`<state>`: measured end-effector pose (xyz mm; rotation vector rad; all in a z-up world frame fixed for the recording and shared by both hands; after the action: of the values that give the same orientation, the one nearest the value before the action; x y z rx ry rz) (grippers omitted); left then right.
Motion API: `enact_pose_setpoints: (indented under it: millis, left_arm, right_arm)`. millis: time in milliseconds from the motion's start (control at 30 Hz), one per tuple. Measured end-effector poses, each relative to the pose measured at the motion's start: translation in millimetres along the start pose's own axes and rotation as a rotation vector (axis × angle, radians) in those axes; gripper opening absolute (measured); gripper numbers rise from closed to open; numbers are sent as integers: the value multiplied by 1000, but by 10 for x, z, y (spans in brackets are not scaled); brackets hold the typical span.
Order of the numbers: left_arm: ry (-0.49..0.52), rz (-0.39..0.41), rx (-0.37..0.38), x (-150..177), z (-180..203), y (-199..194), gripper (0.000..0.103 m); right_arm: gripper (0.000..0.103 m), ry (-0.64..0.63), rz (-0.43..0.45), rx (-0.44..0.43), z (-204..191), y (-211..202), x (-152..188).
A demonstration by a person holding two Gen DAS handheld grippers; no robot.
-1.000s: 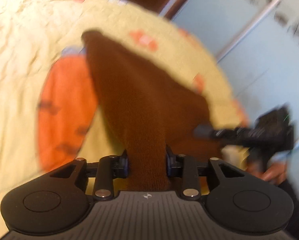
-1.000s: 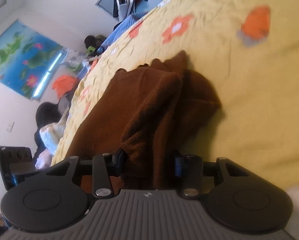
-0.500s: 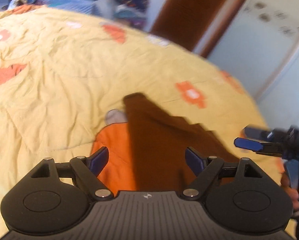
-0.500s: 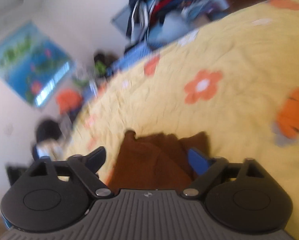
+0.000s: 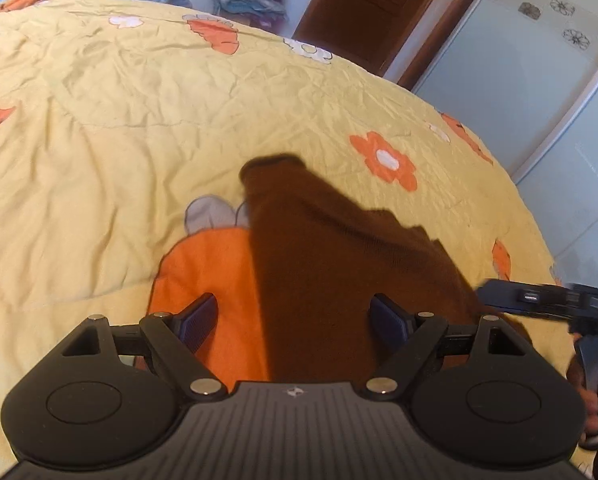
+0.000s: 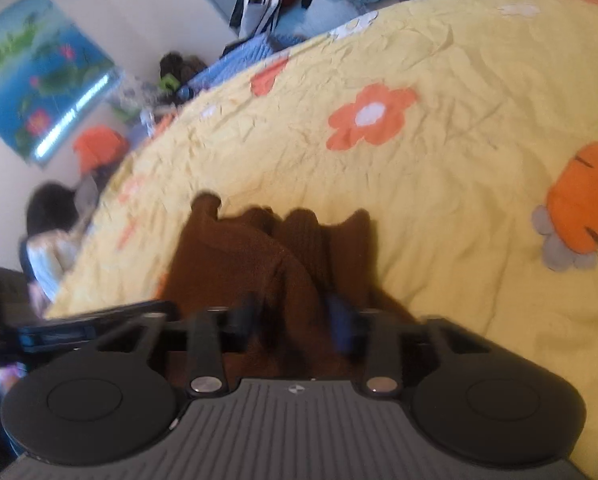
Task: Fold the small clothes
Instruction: 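Grasp the end of the folded sweater with the left gripper while the right gripper grasps beside it, then fold the held sweater end over the bundle and open both grippers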
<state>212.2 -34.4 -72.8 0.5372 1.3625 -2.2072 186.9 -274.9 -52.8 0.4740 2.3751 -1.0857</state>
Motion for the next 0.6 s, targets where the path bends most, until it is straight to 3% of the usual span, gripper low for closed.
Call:
enact_pose_setpoints:
  millis: [100,167,233,267,333,367,400,500,600]
  left_arm:
    - [-103,-17,69,-150,-45,115,83]
    - [-131,-19,96,-223,-39,195,81]
    - [-108,-29,67,-261,7,273,46]
    - [-90,-48,41,-256,27,322,25]
    - [-51,-27,8,-265,64,305,18]
    - [-18,-2,-15,-275,88,254,16]
    - [16,31,-36,-297,110,177,15]
    - [89,126,-38,-464,185,-56,15]
    - [175,180,-112,-741,215,-53,15]
  right_arm:
    - [94,-8,100,59,73,-211,-112]
    - [95,-27,61,98,133,-110,-151]
    - [95,-35,-3,112,152,129,-117]
    - [93,-47,-31,111,132,245,-110]
    - [81,-147,-32,104,-35,365,-25]
    - [53,-177,-41,106,-117,407,-17]
    - [35,-180,-62,92,-186,460,-24]
    - [26,-222,-10,77,-404,389,-146]
    - [25,-198,52,58,-526,357,-426]
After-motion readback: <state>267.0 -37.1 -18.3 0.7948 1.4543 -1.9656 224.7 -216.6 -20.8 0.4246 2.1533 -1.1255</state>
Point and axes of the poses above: each gripper's, at about its wrist camera, not at the fingertips, and y roughly the way its jaws point, z to its right, x to its underside, the point moved 8 cm from there along y, roughly the way its jaws point, and after that the axes turned 2 degrees about -y, right-handed, at the moved point
